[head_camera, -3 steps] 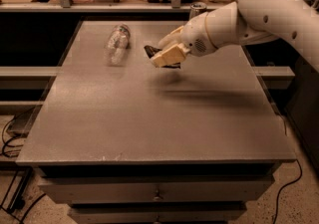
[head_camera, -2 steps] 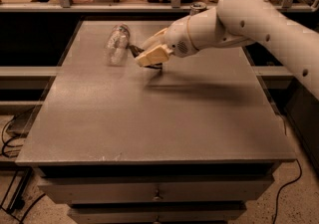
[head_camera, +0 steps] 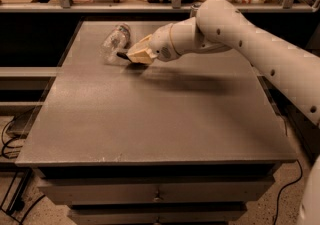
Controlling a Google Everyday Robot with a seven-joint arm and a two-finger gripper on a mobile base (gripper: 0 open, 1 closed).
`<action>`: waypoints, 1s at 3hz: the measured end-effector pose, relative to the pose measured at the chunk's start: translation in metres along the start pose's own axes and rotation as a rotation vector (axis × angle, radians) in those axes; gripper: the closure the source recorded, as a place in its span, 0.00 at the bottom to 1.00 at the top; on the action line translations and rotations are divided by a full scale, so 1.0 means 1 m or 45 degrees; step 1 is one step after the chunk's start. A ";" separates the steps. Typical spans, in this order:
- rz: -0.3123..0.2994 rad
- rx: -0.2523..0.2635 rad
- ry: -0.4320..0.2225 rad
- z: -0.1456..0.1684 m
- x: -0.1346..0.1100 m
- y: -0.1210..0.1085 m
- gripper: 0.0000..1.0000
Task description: Move rxbar chocolate near water bottle
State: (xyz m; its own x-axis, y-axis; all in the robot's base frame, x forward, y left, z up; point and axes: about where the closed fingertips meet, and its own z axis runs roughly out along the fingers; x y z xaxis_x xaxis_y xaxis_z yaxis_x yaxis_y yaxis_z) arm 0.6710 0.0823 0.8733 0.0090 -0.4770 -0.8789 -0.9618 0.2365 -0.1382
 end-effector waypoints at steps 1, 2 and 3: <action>0.003 -0.022 -0.020 0.012 -0.001 0.002 0.59; 0.014 -0.048 -0.037 0.016 -0.002 0.007 0.36; 0.031 -0.078 -0.065 0.020 -0.006 0.013 0.13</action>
Offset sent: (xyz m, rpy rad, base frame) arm -0.0053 0.0164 -0.0053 0.0484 0.0332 0.0431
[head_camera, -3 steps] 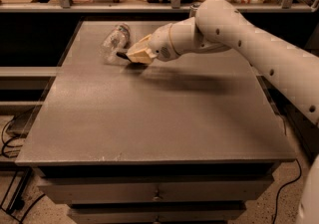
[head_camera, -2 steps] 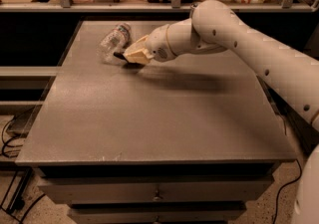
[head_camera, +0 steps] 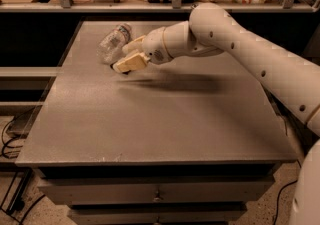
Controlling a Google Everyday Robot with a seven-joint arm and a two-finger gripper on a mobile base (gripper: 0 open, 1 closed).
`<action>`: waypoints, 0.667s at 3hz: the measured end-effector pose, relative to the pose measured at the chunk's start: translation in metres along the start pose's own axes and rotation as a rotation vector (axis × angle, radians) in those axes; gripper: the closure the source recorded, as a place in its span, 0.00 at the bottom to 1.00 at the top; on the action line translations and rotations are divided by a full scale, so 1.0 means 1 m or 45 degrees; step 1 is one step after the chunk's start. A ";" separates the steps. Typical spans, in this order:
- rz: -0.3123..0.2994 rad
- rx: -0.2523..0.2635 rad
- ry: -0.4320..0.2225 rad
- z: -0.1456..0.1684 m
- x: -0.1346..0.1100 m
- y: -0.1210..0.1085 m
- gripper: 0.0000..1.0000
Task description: Move rxbar chocolate near water bottle
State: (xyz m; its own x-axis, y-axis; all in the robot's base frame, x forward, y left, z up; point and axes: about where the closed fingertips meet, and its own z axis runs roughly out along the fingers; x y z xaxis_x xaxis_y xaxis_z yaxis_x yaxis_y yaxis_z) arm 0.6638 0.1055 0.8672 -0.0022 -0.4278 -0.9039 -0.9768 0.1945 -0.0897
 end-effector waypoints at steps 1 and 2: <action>-0.001 -0.005 0.000 0.002 0.000 0.001 0.00; -0.001 -0.005 0.000 0.002 0.000 0.001 0.00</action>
Offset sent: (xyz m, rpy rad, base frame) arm -0.0007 0.0022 -0.0006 0.0000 0.0011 0.0036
